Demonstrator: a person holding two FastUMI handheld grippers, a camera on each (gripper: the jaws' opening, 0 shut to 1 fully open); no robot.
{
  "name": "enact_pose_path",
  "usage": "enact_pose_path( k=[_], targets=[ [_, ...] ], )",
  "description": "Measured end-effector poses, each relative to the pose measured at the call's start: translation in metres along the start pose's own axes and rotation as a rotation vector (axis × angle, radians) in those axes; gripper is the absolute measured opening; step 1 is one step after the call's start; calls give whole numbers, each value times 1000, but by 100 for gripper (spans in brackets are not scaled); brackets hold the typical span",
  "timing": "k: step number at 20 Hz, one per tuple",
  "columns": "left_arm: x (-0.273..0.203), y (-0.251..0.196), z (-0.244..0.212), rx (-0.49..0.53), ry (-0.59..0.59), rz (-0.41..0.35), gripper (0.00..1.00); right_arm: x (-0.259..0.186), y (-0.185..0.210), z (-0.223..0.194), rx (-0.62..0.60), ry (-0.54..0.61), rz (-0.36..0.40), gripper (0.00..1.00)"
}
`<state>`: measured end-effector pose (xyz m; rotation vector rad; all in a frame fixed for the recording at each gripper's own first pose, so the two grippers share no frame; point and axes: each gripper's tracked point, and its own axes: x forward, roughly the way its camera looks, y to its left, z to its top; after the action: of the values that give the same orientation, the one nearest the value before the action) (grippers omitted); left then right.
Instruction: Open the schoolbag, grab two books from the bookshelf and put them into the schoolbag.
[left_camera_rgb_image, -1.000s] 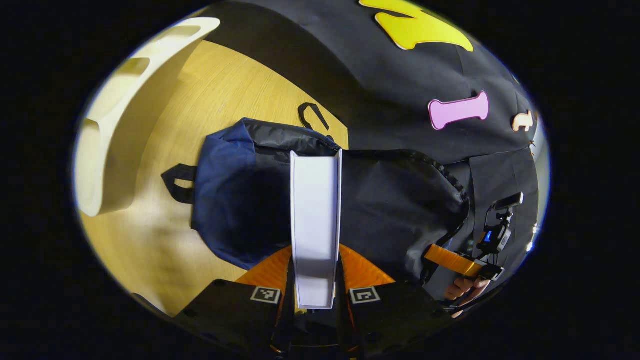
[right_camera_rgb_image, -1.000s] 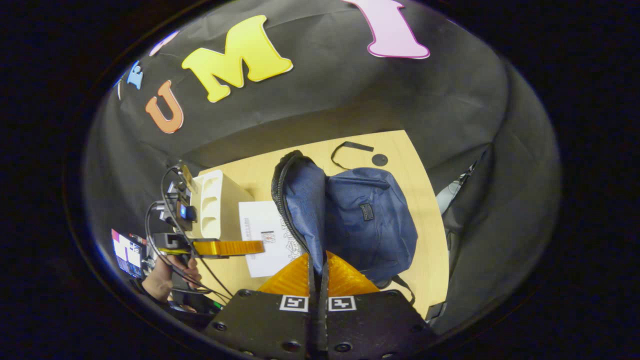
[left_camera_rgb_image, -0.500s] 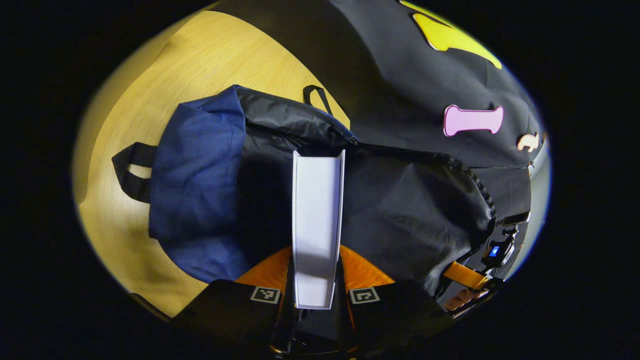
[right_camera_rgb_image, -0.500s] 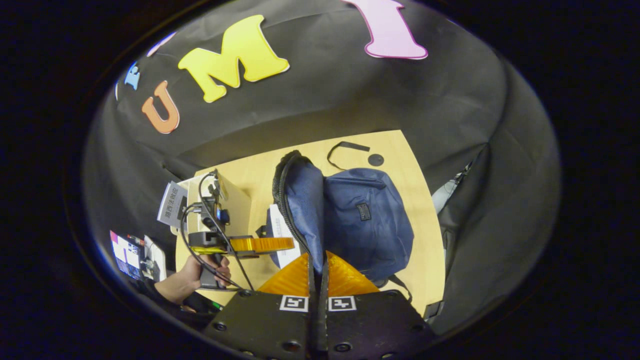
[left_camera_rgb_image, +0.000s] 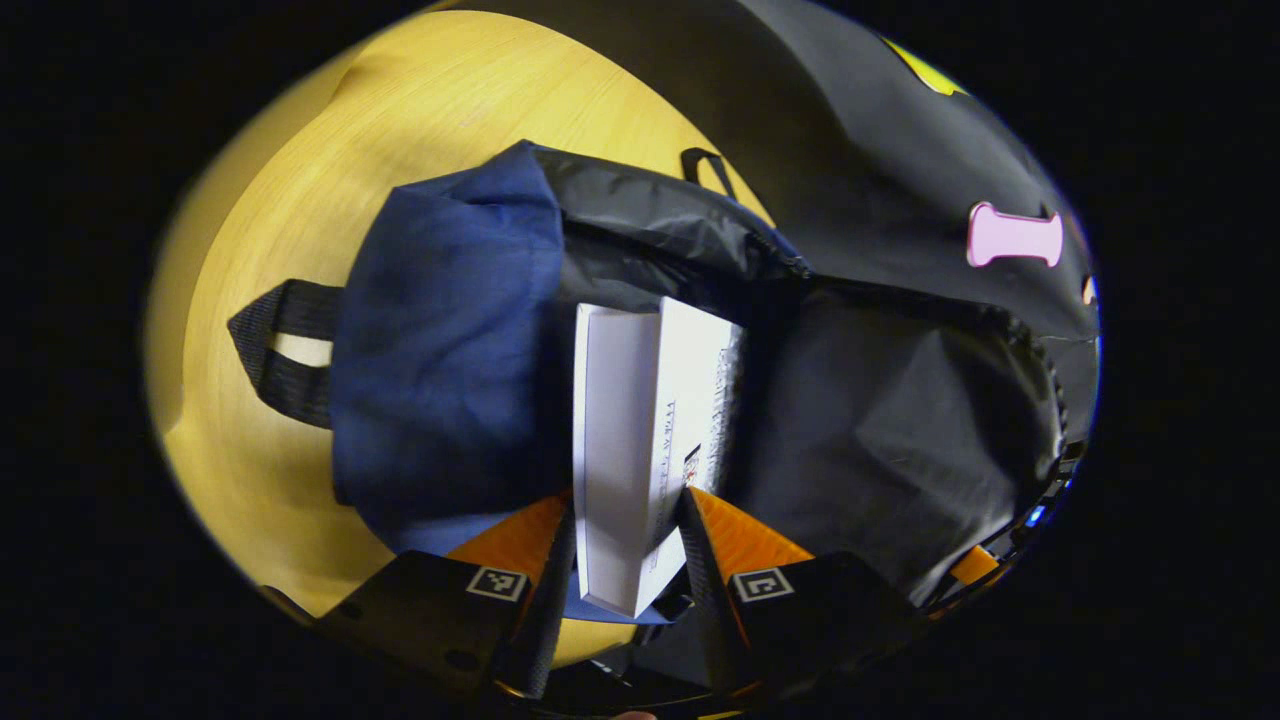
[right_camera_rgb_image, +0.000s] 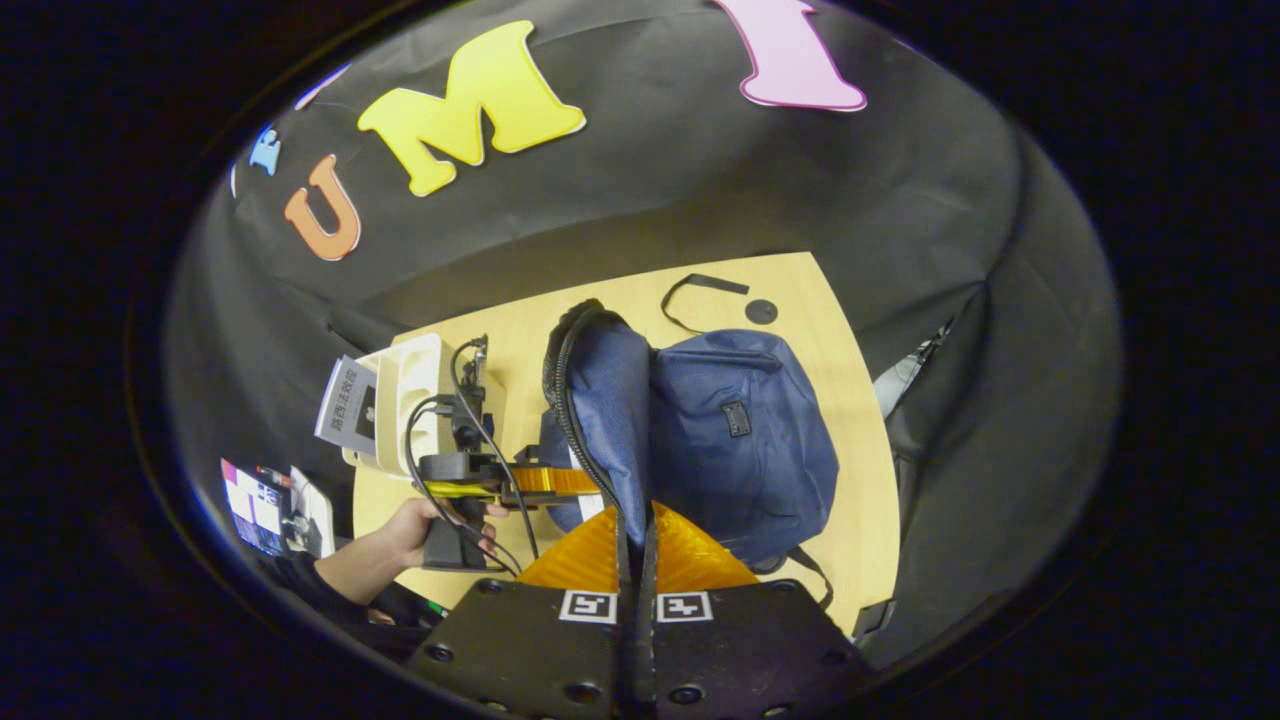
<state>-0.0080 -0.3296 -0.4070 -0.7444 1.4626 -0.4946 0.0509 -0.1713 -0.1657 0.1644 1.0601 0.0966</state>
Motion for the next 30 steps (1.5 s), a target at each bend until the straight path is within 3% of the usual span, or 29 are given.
enact_pose_path(
  k=[1,2,3,4,5,6,7,11,14,17,20,23,27,28,30],
  targets=[
    [2,15,-2,21,11,74,65,2,1,-2,2,5,3,0],
    [2,19,-5,37,16,96,79,3,2,-3,5,8,5,0],
    [2,22,-4,55,22,133,71,4,2,-4,7,13,9,0],
    [-2,27,-6,96,28,178,73,4,3,-4,8,11,11,0],
    [-8,30,-4,155,25,225,83,4,3,-4,4,10,11,3],
    [-15,35,-1,225,12,275,86,3,3,-4,1,8,12,0],
    [-21,35,2,291,-2,309,95,3,4,-4,-4,7,13,0],
    [-66,43,12,448,-53,475,96,5,9,-6,-18,4,14,0],
    [-111,38,26,534,-159,567,96,6,11,-8,-36,-1,12,0],
    [-165,25,37,610,-294,626,96,9,15,-10,-48,-3,15,3],
    [-208,10,21,646,-348,621,95,13,21,-14,-73,-3,13,1],
    [-232,0,-21,577,-245,523,95,18,30,-19,-93,-2,17,0],
    [-272,14,-62,586,-73,519,96,23,39,-24,-125,-5,13,0],
    [-284,20,-63,589,-80,539,96,24,41,-25,-125,-7,14,0],
    [-328,38,-36,661,-200,725,96,27,43,-26,-124,-13,8,0]
  ],
)
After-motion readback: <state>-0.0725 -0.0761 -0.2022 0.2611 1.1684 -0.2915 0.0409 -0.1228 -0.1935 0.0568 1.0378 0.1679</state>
